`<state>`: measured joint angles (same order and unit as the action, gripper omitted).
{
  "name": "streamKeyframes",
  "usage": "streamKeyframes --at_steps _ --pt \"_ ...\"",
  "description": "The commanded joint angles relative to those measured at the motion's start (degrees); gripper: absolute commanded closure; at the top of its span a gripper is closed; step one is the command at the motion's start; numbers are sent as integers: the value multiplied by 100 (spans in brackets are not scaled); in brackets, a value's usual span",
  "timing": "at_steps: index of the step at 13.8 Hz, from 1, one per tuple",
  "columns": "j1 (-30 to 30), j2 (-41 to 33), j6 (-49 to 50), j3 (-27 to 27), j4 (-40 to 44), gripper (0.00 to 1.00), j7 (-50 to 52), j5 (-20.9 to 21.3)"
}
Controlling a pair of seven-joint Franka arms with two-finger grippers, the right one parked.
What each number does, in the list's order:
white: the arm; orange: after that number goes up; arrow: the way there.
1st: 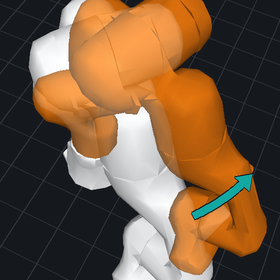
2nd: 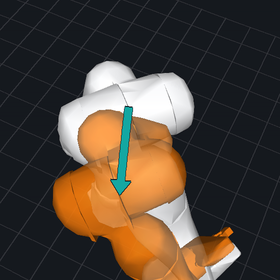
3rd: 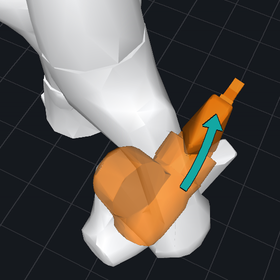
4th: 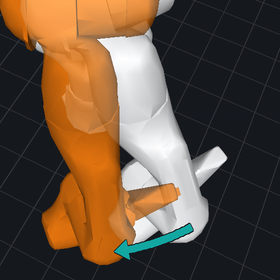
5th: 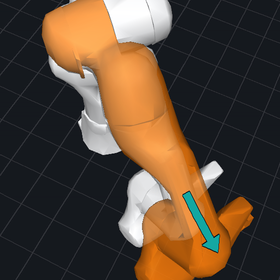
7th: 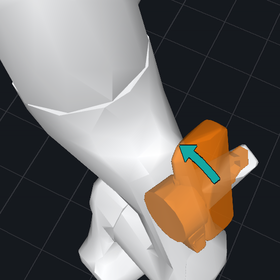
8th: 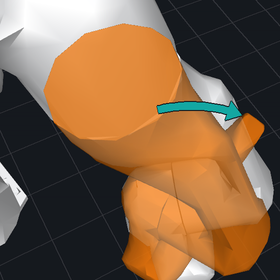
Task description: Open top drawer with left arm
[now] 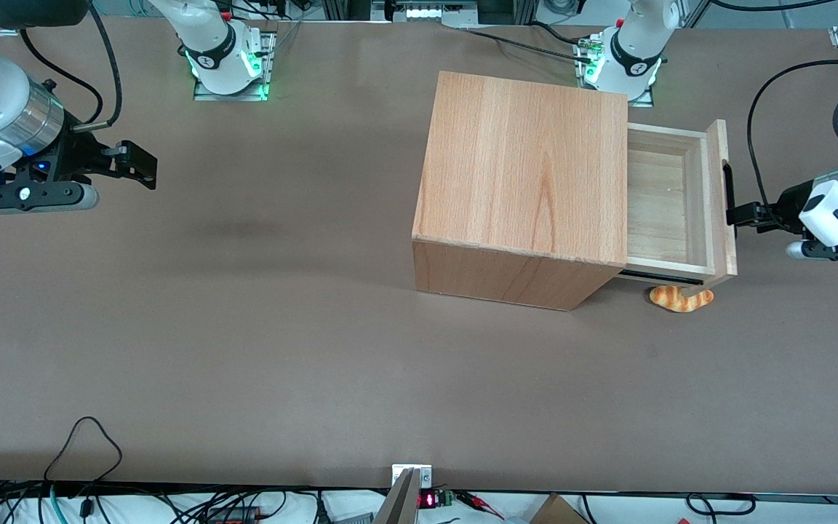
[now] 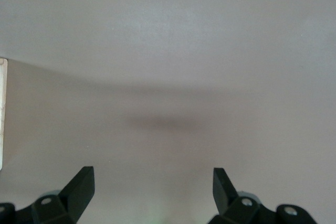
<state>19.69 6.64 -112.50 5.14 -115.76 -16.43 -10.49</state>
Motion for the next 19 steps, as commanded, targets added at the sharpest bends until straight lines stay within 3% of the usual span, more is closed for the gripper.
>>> streamKeyframes --at_steps 1,8,15,19 --pt "237 215 18 23 229 0 -123 328" --pt "396 277 236 23 625 0 -185 337" --pt "404 242 1782 -4 2064 0 -62 346" --pt "396 84 2136 66 2541 0 -45 363"
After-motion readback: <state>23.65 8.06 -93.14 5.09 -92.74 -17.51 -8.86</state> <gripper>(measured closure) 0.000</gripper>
